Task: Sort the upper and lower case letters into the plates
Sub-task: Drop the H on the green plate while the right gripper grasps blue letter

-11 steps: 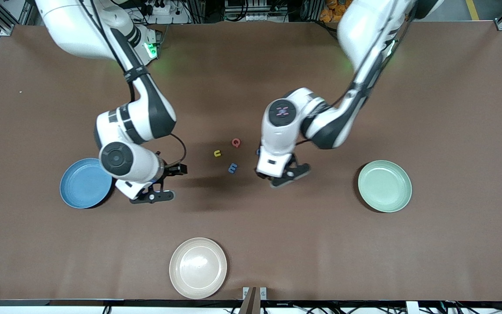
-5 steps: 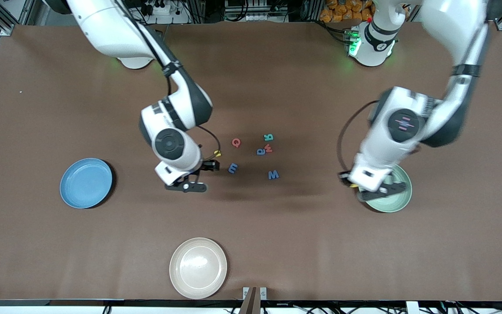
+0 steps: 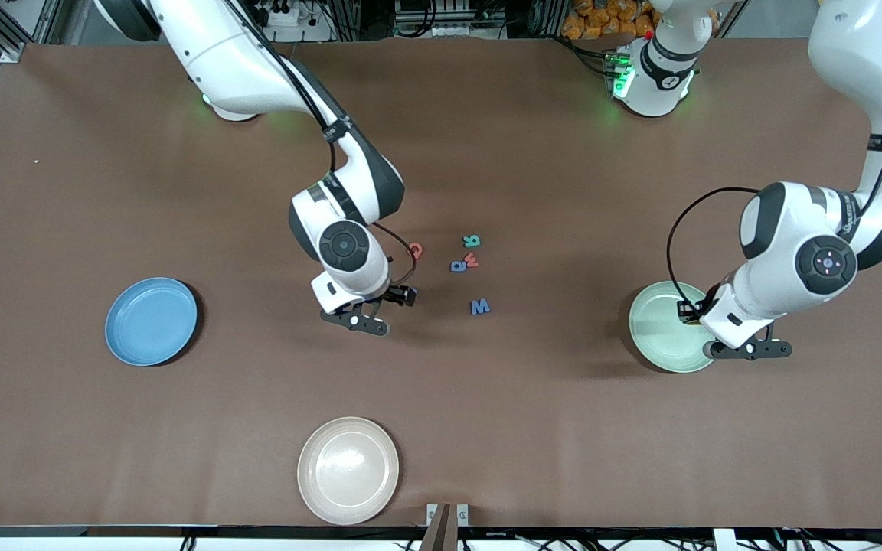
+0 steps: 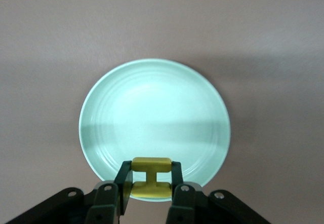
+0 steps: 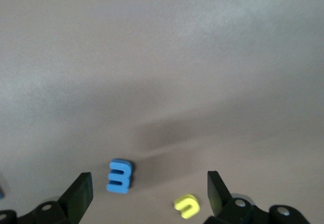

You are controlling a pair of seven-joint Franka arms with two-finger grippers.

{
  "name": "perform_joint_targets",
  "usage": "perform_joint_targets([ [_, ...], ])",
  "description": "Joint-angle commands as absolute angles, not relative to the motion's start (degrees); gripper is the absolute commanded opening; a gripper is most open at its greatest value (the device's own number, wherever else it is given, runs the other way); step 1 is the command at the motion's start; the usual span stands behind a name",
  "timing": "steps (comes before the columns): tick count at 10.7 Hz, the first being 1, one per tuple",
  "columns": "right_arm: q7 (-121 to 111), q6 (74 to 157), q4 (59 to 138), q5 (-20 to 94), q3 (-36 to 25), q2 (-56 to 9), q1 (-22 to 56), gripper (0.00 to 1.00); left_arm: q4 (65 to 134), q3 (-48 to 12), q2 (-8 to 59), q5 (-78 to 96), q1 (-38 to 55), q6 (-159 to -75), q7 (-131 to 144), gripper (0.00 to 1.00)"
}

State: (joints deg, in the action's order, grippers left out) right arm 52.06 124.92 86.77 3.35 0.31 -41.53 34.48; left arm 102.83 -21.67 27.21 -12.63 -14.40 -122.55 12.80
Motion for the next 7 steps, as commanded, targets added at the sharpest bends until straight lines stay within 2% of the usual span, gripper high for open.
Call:
perform_joint_targets([
  [1, 59.83, 128.83, 86.31, 2.9, -0.09, -44.46, 36.91, 1.0, 102.83, -20.75, 30.4, -13.27, -14.77, -125.05, 12.04, 0.0],
  [2, 60.55, 129.46, 86.4, 2.9, -0.09, -45.26, 37.26, 1.0, 102.48, -19.87, 31.72, -13.27, -14.68, -126.2, 12.04, 0.0],
  [3, 60.56, 129.98, 86.4, 2.9, -0.09, -46.13, 37.7, 1.0, 102.22, -19.25, 32.6, -13.27, -14.68, -126.99, 12.04, 0.25],
  [4, 60.56, 131.03, 86.4, 2.9, -0.09, -46.75, 38.31, 1.0, 102.22, -18.9, 32.69, -13.27, -14.59, -127.61, 12.13, 0.72],
  [5, 60.56, 131.65, 86.4, 2.9, -0.09, -47.37, 38.49, 1.0, 102.3, -18.81, 32.26, -13.36, -14.24, -127.62, 12.82, 1.0],
  [7, 60.56, 132.27, 86.48, 2.9, -0.09, -47.55, 38.5, 1.0, 102.31, -19.07, 30.86, -13.1, -13.63, -126.74, 15.27, 1.0],
])
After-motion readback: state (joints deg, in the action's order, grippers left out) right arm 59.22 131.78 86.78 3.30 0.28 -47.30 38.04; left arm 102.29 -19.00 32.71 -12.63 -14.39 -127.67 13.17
